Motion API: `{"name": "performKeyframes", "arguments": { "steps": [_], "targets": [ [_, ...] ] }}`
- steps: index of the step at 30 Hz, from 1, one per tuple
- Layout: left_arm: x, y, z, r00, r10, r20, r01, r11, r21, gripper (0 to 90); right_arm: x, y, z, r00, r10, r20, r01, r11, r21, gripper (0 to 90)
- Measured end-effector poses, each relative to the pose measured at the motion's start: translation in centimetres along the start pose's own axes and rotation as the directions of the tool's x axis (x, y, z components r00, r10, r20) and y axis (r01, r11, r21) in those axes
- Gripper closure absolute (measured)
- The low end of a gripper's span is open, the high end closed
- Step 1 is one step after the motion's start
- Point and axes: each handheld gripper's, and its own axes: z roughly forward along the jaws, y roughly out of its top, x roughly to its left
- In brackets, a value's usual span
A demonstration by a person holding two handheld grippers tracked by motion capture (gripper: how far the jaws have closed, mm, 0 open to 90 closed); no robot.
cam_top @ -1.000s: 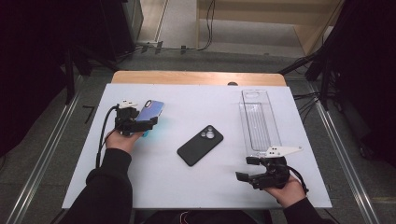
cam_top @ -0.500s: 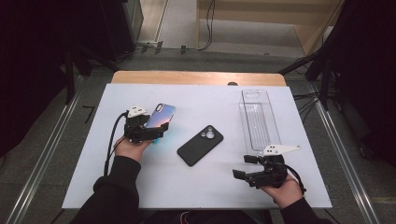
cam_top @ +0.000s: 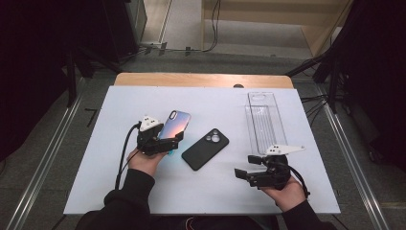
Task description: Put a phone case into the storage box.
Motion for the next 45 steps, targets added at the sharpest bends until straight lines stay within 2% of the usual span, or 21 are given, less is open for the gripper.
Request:
{"name": "performKeyframes", "arguments": {
  "steps": [3,5,9,14,19,22,25,27,32,33,35,37,42,43,45],
  "targets": [
    [-1.1,-0.5,0.1,1.0,-0.005,0.004,0.005,0.9996,-0.026,16.9,0.3,0.5,0.2,1.0,-0.006,0.002,0.006,1.0,-0.01,15.0],
    [-1.4,-0.6,0.1,1.0,-0.005,0.005,0.005,0.9994,-0.033,16.9,0.6,0.8,0.3,1.0,0.004,0.0,-0.004,1.0,-0.018,15.0],
    [-2.8,-1.4,0.4,0.9999,0.013,0.004,-0.013,0.9985,-0.053,16.9,0.9,1.6,0.5,0.9998,0.02,0.001,-0.02,0.999,-0.029,15.0],
    [-3.8,-1.9,0.5,0.9998,-0.001,0.019,0.002,0.9965,-0.083,16.9,1.0,2.5,0.8,0.9986,0.053,-0.01,-0.053,0.998,-0.046,15.0],
    [-4.5,-2.5,0.7,0.9994,-0.018,0.028,0.021,0.9944,-0.104,17.0,1.0,3.5,1.2,0.9974,0.07,-0.015,-0.071,0.996,-0.059,15.0],
    [-4.8,-2.9,0.9,0.998,-0.045,0.044,0.05,0.9925,-0.111,16.9,1.0,4.1,1.6,0.996,0.087,-0.021,-0.088,0.994,-0.063,15.0],
    [-5.1,-3.3,1.2,0.9963,-0.067,0.053,0.074,0.989,-0.128,16.9,1.3,4.7,2.0,0.9968,0.079,-0.006,-0.079,0.995,-0.055,15.0],
    [-5.2,-3.4,1.2,0.9963,-0.068,0.053,0.074,0.9885,-0.132,16.9,1.3,4.9,2.2,0.9968,0.08,-0.008,-0.08,0.995,-0.051,15.1],
    [-5.9,-3.9,1.4,0.997,-0.066,0.041,0.072,0.9849,-0.157,16.9,1.1,5.9,3.3,0.9918,0.124,-0.031,-0.125,0.991,-0.045,15.8],
    [-6.2,-4.1,1.6,0.9976,-0.055,0.042,0.062,0.9849,-0.162,17.0,1.1,6.1,3.4,0.9915,0.126,-0.034,-0.127,0.991,-0.042,19.5],
    [-6.5,-4.3,1.7,0.9975,-0.051,0.049,0.058,0.9854,-0.16,17.0,1.1,6.4,3.7,0.9924,0.122,-0.015,-0.122,0.992,-0.035,19.8],
    [-6.7,-4.4,1.7,0.9974,-0.049,0.053,0.057,0.9852,-0.162,17.0,1.1,6.5,3.9,0.9923,0.122,-0.017,-0.123,0.992,-0.032,19.8],
    [-7.3,-5.0,2.0,0.9967,-0.056,0.059,0.066,0.9822,-0.176,16.9,0.7,7.2,5.0,0.9853,0.166,-0.04,-0.167,0.986,-0.02,21.2],
    [-7.6,-5.2,2.1,0.996,-0.058,0.068,0.07,0.9795,-0.189,17.0,0.6,7.3,5.1,0.9832,0.177,-0.044,-0.178,0.984,-0.017,21.3],
    [-7.7,-5.2,2.1,0.9962,-0.056,0.067,0.069,0.9777,-0.199,16.9,0.5,7.4,5.3,0.9826,0.18,-0.046,-0.181,0.983,-0.016,21.8]
  ]
}}
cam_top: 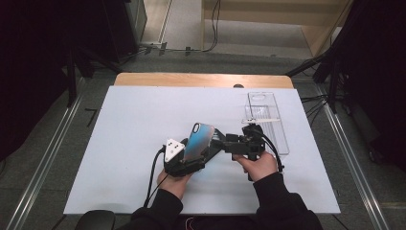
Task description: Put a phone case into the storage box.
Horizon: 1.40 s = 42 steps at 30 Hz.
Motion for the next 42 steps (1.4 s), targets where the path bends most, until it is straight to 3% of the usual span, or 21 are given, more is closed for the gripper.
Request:
{"name": "performKeyframes", "arguments": {
  "steps": [3,12,18,24,27,31,34,42],
  "targets": [
    [-0.3,-0.3,-0.1,0.9999,-0.004,0.01,0.004,0.9996,-0.029,17.0,0.0,0.4,0.7,0.9999,0.001,0.014,-0.001,1.0,0.006,23.2],
    [-1.2,-0.8,-0.3,0.9997,0.001,0.025,0.001,0.9964,-0.085,16.9,-0.3,1.0,2.0,0.9994,0.035,-0.007,-0.034,0.999,0.022,28.4],
    [-1.5,-0.9,-0.5,0.9998,-0.02,0.008,0.02,0.994,-0.107,16.9,-0.1,1.3,2.5,0.9987,0.05,-0.012,-0.049,0.998,0.04,33.1],
    [-1.7,-1.1,-0.5,0.999,-0.032,0.03,0.035,0.9926,-0.117,16.9,-0.2,1.5,3.0,0.9958,0.088,-0.026,-0.086,0.995,0.056,44.5],
    [-1.9,-1.2,-0.4,0.9992,-0.022,0.032,0.026,0.994,-0.106,16.9,-0.4,1.6,3.3,0.9938,0.104,-0.04,-0.101,0.992,0.074,55.0],
    [-2.0,-1.4,-0.3,0.9992,-0.024,0.032,0.027,0.9945,-0.101,16.9,-0.1,1.6,3.2,0.9957,0.084,-0.039,-0.081,0.994,0.071,64.2],
    [-2.1,-1.4,-0.3,0.9987,-0.02,0.047,0.025,0.9948,-0.099,16.9,0.0,1.6,3.0,0.9938,0.088,-0.068,-0.084,0.995,0.06,76.3],
    [-2.2,-1.2,-0.2,0.9974,-0.021,0.069,0.026,0.9962,-0.083,16.9,0.6,1.6,2.6,0.9907,0.092,-0.1,-0.087,0.995,0.049,82.9]
  ]
}}
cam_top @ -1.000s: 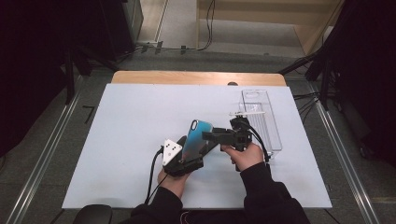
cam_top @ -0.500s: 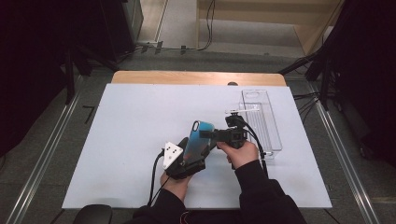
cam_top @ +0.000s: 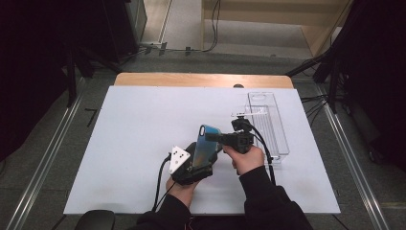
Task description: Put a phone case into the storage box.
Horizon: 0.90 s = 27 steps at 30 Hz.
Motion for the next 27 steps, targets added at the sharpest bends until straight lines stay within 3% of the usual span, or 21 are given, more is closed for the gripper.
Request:
{"name": "performKeyframes", "arguments": {
  "steps": [4,6,9,14,15,18,19,23,25,26,27],
  "targets": [
    [0.1,0.5,-0.1,0.9992,0.038,0.013,-0.039,0.999,0.021,16.6,0.3,0.0,-0.2,0.9999,-0.011,-0.004,0.011,1.0,0.004,83.2],
    [0.1,0.7,-0.1,0.9992,0.034,0.022,-0.035,0.9989,0.03,13.2,0.4,0.1,-0.3,0.9999,-0.007,-0.015,0.007,1.0,0.004,83.4],
    [0.4,1.1,0.1,0.9992,0.024,0.033,-0.026,0.9959,0.086,3.3,0.6,0.2,-0.7,0.9997,-0.025,-0.002,0.025,1.0,-0.006,83.4],
    [0.4,1.8,0.1,0.9975,0.035,0.062,-0.043,0.9909,0.127,2.7,0.6,0.4,-1.4,0.999,-0.043,0.009,0.043,0.999,-0.018,83.4],
    [0.4,2.1,0.0,0.9965,0.044,0.072,-0.054,0.987,0.152,2.7,0.6,0.5,-1.6,0.9969,-0.068,0.041,0.069,0.997,-0.019,83.4],
    [0.5,2.4,0.0,0.9966,0.03,0.077,-0.044,0.9825,0.181,2.8,0.5,0.5,-1.9,0.9954,-0.077,0.057,0.078,0.997,-0.026,83.4],
    [0.7,2.7,0.0,0.9958,0.022,0.089,-0.04,0.9774,0.207,2.8,0.4,0.4,-2.2,0.993,-0.093,0.072,0.096,0.995,-0.031,83.4],
    [1.0,3.2,-0.2,0.9942,0.002,0.108,-0.027,0.972,0.233,5.5,0.4,0.4,-2.6,0.9894,-0.115,0.088,0.119,0.992,-0.044,83.3],
    [1.3,3.6,-0.2,0.9921,-0.008,0.125,-0.026,0.9639,0.265,7.9,0.4,0.3,-2.8,0.9829,-0.162,0.087,0.166,0.985,-0.047,83.3],
    [1.7,3.8,-0.1,0.987,-0.02,0.16,-0.03,0.9521,0.304,11.3,0.4,0.3,-2.9,0.9809,-0.174,0.087,0.178,0.983,-0.041,83.3],
    [1.7,3.8,-0.1,0.987,-0.02,0.16,-0.03,0.9521,0.304,14.1,0.4,0.3,-2.9,0.9809,-0.174,0.087,0.178,0.983,-0.041,83.3]
  ]
}}
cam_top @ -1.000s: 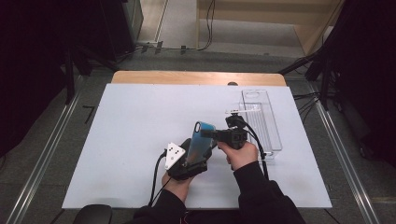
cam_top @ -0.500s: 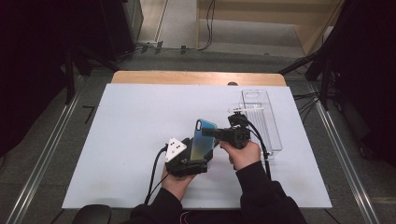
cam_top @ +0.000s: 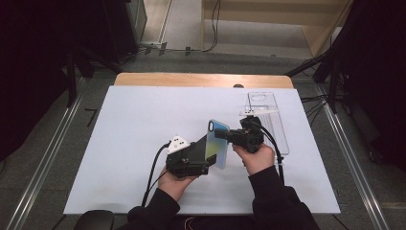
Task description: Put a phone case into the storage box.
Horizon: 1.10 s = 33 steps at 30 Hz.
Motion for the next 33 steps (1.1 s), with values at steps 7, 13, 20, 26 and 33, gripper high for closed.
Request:
{"name": "performKeyframes", "arguments": {
  "steps": [7,13,20,26,33],
  "targets": [
    [1.1,1.0,-0.6,0.9995,0.009,0.031,-0.011,0.998,0.063,14.5,0.0,-0.3,-0.4,0.996,-0.09,0.0,0.09,0.996,0.001,83.3],
    [2.9,2.0,-1.8,0.9913,-0.012,0.131,-0.001,0.9956,0.094,27.0,-0.1,-0.7,-1.0,0.9825,-0.184,-0.028,0.184,0.983,-0.014,83.3],
    [3.5,2.9,-2.5,0.9834,0.033,0.178,-0.055,0.9915,0.118,27.0,-0.4,-1.2,-1.2,0.9713,-0.225,-0.078,0.225,0.974,-0.008,83.3],
    [3.6,3.4,-2.7,0.9734,0.075,0.217,-0.105,0.9862,0.129,26.9,-0.7,-1.3,-1.4,0.9623,-0.239,-0.129,0.242,0.97,0.004,83.3],
    [3.8,3.8,-2.8,0.9476,0.157,0.278,-0.202,0.9688,0.143,27.0,-0.9,-1.3,-1.8,0.9365,-0.29,-0.198,0.298,0.954,0.014,83.2]
  ]
}}
